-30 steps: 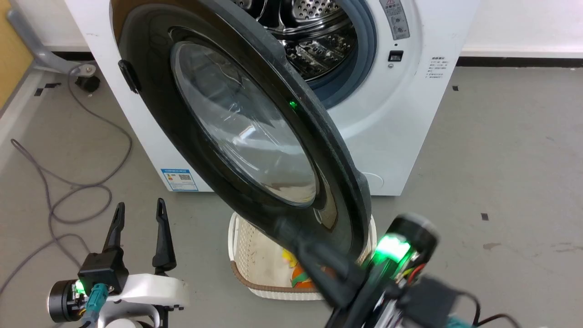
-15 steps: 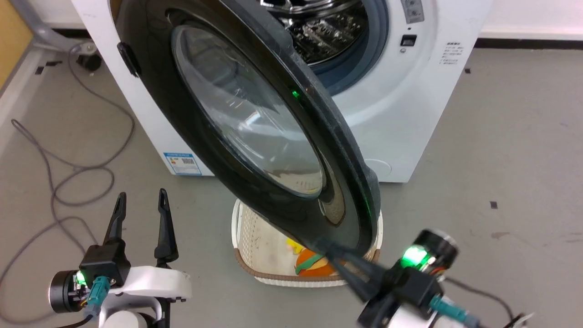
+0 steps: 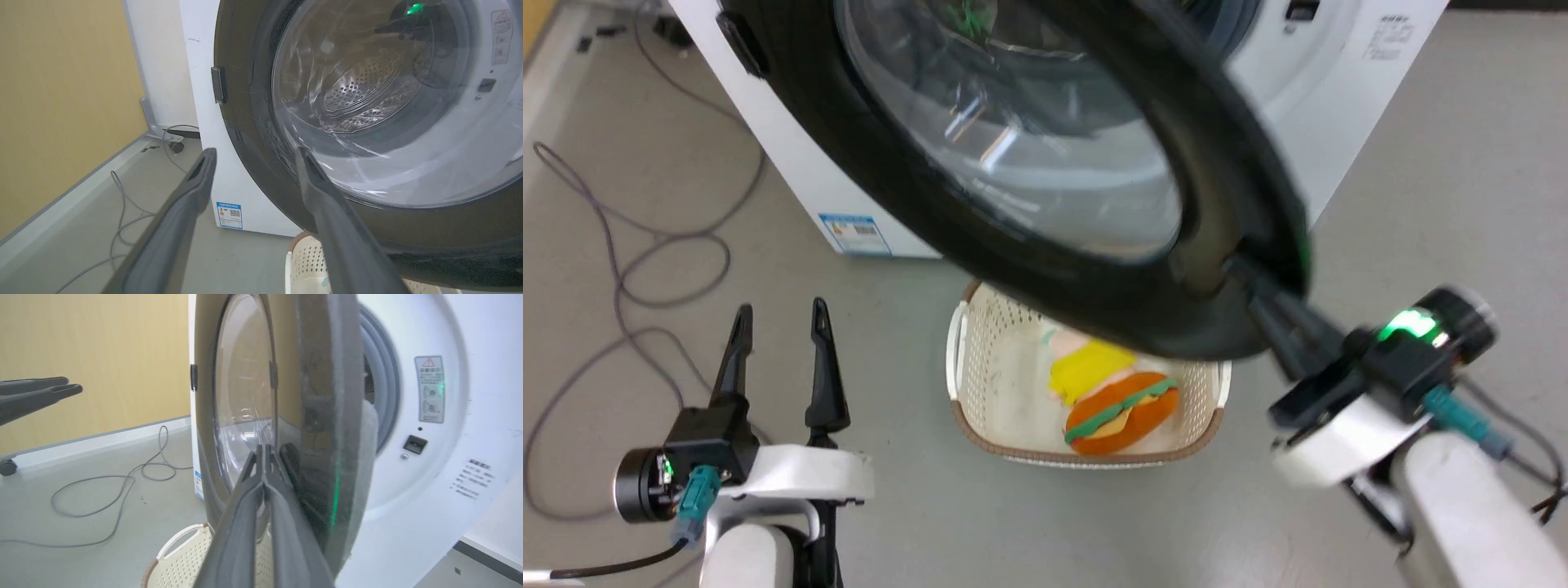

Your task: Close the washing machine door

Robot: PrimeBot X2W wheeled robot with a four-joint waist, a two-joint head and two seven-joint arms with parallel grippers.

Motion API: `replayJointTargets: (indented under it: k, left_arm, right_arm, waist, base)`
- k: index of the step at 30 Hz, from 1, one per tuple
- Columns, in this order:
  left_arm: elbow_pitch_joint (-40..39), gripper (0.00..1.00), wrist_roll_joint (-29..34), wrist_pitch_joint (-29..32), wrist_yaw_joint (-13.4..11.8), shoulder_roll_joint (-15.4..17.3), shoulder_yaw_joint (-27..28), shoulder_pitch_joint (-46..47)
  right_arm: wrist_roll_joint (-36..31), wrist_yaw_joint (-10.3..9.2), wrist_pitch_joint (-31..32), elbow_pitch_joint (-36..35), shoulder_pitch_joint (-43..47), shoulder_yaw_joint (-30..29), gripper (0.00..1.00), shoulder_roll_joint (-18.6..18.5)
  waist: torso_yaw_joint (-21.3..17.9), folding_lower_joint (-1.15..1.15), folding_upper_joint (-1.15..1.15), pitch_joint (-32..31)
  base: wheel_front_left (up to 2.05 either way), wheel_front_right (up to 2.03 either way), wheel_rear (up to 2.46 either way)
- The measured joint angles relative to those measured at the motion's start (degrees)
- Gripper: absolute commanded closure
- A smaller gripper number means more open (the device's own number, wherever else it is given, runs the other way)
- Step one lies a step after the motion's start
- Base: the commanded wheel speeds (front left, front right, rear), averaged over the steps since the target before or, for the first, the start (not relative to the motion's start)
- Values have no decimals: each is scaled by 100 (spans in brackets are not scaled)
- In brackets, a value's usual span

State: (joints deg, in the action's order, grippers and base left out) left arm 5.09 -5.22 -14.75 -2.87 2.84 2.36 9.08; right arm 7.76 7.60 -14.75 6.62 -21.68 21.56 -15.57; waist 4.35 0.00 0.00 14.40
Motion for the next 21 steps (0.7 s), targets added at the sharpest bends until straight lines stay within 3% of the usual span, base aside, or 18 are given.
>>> replayJointTargets:
  k: [8, 21]
  left_arm:
    - [-123, 0, -9, 0, -24, -1, -94, 254]
    - [-199, 0, -164, 0, -77, -1, -325, 631]
  right_arm:
    - [-86, -1, 0, 425, -727, -803, 100, 16]
    - [-308, -1, 0, 1622, -2193, -1524, 100, 40]
  waist:
    - [39, 0, 0, 485]
    - [132, 0, 0, 1136]
  base:
    - [0, 0, 0]
    - [0, 0, 0]
